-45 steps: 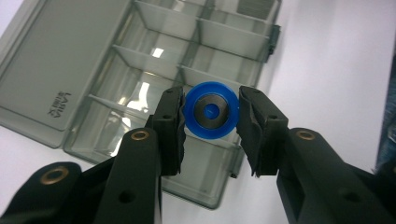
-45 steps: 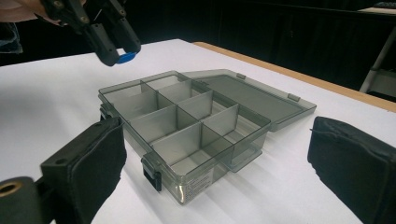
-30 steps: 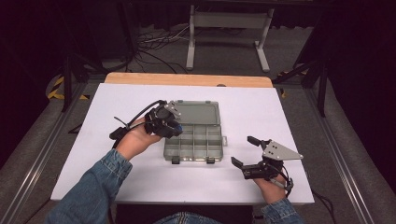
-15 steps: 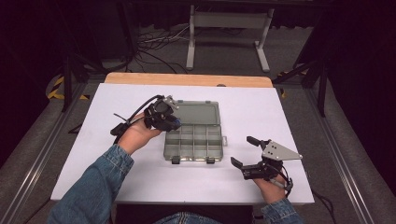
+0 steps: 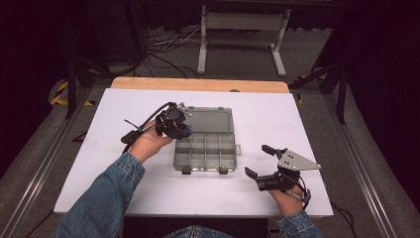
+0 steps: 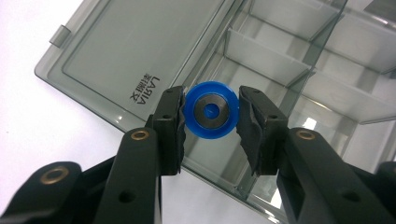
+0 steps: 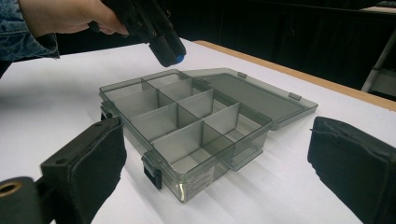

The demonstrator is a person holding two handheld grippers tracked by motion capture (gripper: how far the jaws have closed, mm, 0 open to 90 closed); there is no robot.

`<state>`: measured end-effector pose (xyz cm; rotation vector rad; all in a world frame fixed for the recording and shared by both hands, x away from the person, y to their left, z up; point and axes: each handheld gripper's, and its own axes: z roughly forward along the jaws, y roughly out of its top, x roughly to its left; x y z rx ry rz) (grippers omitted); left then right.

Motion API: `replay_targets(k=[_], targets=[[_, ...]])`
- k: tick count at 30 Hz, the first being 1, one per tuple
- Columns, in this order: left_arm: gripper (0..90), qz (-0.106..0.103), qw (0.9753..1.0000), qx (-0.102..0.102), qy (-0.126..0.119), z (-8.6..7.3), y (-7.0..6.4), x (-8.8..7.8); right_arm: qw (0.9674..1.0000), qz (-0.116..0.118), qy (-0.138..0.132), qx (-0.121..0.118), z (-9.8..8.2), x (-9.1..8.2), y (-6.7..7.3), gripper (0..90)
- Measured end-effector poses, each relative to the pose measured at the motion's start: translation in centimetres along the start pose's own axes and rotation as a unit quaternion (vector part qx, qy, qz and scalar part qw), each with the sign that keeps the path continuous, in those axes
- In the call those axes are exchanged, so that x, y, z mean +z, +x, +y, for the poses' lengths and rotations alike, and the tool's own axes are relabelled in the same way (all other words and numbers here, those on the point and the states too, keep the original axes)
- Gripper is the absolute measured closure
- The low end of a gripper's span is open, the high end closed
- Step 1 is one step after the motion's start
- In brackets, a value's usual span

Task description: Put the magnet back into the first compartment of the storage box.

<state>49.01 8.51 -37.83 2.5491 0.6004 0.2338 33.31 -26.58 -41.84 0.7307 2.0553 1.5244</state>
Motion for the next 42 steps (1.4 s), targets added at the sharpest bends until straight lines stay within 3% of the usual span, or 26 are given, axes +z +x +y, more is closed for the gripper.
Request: replay_targets(k=[8,42], targets=[[62.5,-0.01,0.9998,-0.011,0.017,-0.8,0.5,1.4,1.0,0.0,0.0,0.0,0.0,0.0,0.0,5.3],[62.2,-0.029,0.9982,-0.005,0.053,-1.1,0.5,3.1,1.0,0.003,0.002,-0.001,0.0,0.1,0.1,5.3]])
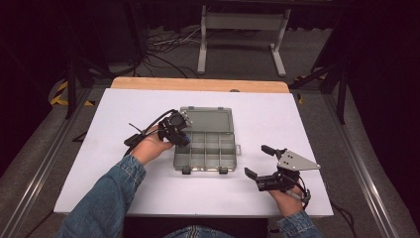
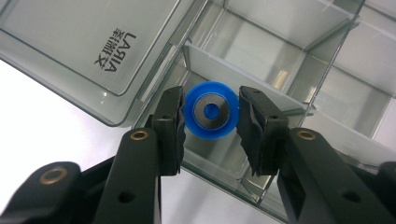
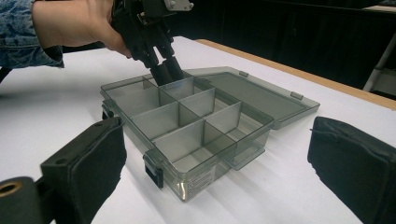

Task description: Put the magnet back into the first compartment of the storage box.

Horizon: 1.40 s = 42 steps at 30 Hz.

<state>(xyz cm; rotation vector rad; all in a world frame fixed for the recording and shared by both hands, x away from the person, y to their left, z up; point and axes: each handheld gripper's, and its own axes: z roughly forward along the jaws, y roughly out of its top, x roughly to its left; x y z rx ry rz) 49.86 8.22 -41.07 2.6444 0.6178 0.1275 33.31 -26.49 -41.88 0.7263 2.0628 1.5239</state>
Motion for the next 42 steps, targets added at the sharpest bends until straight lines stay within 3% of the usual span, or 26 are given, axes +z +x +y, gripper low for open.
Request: replay_targets(k=[14,19,24,33,40,41,42], targets=[[58.3,-0.001,1.0,0.001,-0.001,0.0,0.0,-0.1,1.0,-0.001,-0.001,-0.002,0.1,0.1,0.0,5.3],[55.2,0.001,0.9999,0.002,-0.015,-0.1,-0.1,-0.8,1.0,-0.001,0.0,-0.004,0.1,0.1,0.0,5.3],[46.9,0.004,0.9987,0.001,-0.051,-0.4,-0.4,-2.5,1.0,-0.002,-0.001,0.001,0.1,0.2,-0.1,5.3],[29.6,0.009,0.9936,0.012,-0.112,-1.6,-2.1,-5.6,1.0,-0.001,-0.001,0.001,0.2,0.6,-0.2,5.3],[13.2,0.019,0.9865,0.008,-0.163,-3.2,-3.0,-6.9,1.0,-0.002,0.001,0.0,0.2,0.5,-0.2,5.3],[11.7,0.019,0.9865,0.008,-0.163,-3.2,-3.0,-6.9,1.0,-0.002,0.001,0.0,0.2,0.5,-0.2,5.3],[10.2,0.018,0.9838,0.005,-0.179,-3.7,-3.2,-7.2,1.0,-0.002,0.0,0.001,0.2,0.5,-0.1,5.3]])
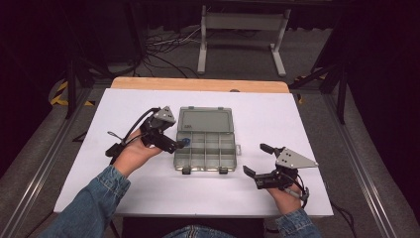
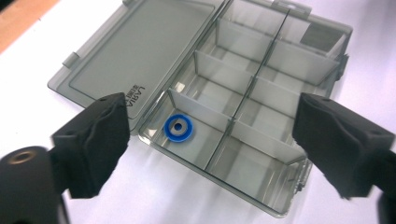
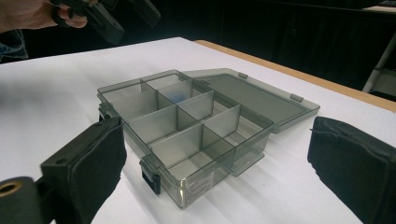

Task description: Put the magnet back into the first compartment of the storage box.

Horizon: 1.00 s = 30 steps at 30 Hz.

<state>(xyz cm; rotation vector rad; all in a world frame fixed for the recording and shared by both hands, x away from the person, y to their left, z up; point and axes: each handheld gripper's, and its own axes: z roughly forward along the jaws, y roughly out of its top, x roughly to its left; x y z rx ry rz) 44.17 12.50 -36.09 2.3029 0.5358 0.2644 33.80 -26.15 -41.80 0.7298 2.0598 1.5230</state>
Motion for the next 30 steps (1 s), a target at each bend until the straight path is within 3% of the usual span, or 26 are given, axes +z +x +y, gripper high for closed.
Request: replay_targets(k=[1,6,9,10,11,15,19,22,25,29,30], targets=[[9.0,0.0,1.0,0.0,0.0,0.0,0.0,0.0,1.0,0.0,0.0,0.0,0.0,0.0,0.0,5.3],[5.6,0.007,0.9988,-0.005,-0.048,-1.4,-0.5,-1.7,1.0,-0.001,0.001,0.001,0.0,0.1,0.0,5.3],[4.5,0.017,0.9959,-0.007,-0.088,-2.5,-0.7,-2.9,1.0,-0.001,0.003,0.0,0.0,0.1,0.0,5.2],[3.9,0.017,0.9959,-0.007,-0.088,-2.5,-0.7,-2.9,1.0,-0.001,0.003,0.0,-0.1,0.0,0.0,5.2],[3.8,0.015,0.993,-0.011,-0.117,-3.1,-0.7,-3.7,1.0,-0.002,0.003,0.0,-0.1,0.0,0.0,5.2],[3.9,0.007,0.9865,-0.022,-0.162,-4.4,-0.9,-4.9,1.0,-0.003,0.001,0.001,-0.1,-0.1,0.0,5.2],[4.3,0.005,0.9825,-0.029,-0.184,-5.6,-1.1,-5.7,1.0,-0.003,0.001,0.0,-0.1,-0.2,0.0,5.2],[3.9,0.008,0.9759,-0.031,-0.216,-6.6,-1.6,-6.3,1.0,-0.003,0.001,0.001,-0.1,-0.2,0.0,5.1],[3.9,0.009,0.971,-0.033,-0.236,-7.6,-2.0,-6.8,1.0,-0.003,-0.001,0.001,-0.1,-0.2,-0.1,5.1],[3.9,0.019,0.9664,-0.032,-0.254,-8.9,-2.6,-7.3,1.0,-0.006,-0.002,0.001,-0.2,-0.3,-0.1,4.9],[3.9,0.019,0.9664,-0.032,-0.254,-8.9,-2.6,-7.3,1.0,-0.006,-0.003,0.001,-0.2,-0.3,-0.1,4.9]])
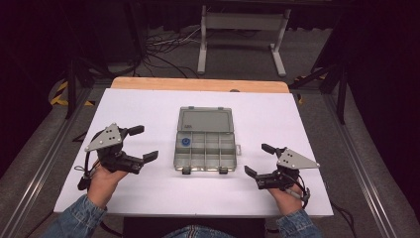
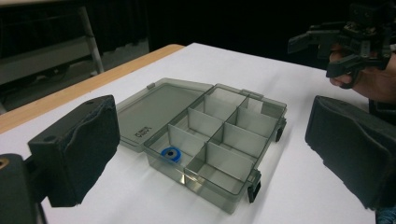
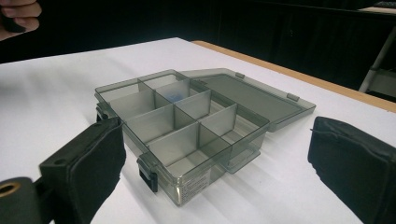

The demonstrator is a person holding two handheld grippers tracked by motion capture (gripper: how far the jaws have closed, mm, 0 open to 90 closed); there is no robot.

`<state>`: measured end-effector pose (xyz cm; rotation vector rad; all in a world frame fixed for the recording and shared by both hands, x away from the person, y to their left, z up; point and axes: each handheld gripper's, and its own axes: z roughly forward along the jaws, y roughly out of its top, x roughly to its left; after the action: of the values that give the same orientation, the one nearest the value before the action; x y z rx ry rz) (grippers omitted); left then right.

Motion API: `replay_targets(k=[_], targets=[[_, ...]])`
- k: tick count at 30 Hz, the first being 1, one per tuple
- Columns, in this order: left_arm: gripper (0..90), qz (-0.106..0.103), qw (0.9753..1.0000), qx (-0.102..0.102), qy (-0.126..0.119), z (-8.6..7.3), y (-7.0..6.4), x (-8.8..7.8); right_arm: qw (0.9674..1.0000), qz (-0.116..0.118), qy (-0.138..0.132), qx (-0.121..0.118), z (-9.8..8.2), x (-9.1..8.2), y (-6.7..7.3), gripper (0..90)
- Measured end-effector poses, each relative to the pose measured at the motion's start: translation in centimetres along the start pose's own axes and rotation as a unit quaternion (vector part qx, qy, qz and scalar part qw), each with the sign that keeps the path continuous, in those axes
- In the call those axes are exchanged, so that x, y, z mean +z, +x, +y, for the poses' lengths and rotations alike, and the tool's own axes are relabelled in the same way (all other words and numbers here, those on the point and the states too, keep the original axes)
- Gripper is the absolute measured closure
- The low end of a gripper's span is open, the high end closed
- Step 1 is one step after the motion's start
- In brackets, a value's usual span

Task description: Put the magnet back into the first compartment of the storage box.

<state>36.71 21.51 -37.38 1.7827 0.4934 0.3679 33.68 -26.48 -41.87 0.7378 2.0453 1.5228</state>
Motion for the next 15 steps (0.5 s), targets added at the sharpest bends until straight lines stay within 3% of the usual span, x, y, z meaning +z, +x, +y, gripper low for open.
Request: replay_targets(k=[4,9,15], targets=[[3.9,0.005,0.9996,-0.01,-0.024,-1.7,-0.4,-1.0,1.0,-0.003,-0.001,0.0,0.0,0.0,0.0,4.6],[4.1,0.026,0.9991,-0.009,-0.032,-3.3,-0.7,-2.2,1.0,-0.003,-0.003,-0.004,0.0,-0.1,0.0,4.5],[4.0,0.031,0.9981,-0.02,-0.05,-5.3,-0.4,-3.4,1.0,-0.002,-0.007,-0.003,-0.1,-0.1,-0.1,4.1]])
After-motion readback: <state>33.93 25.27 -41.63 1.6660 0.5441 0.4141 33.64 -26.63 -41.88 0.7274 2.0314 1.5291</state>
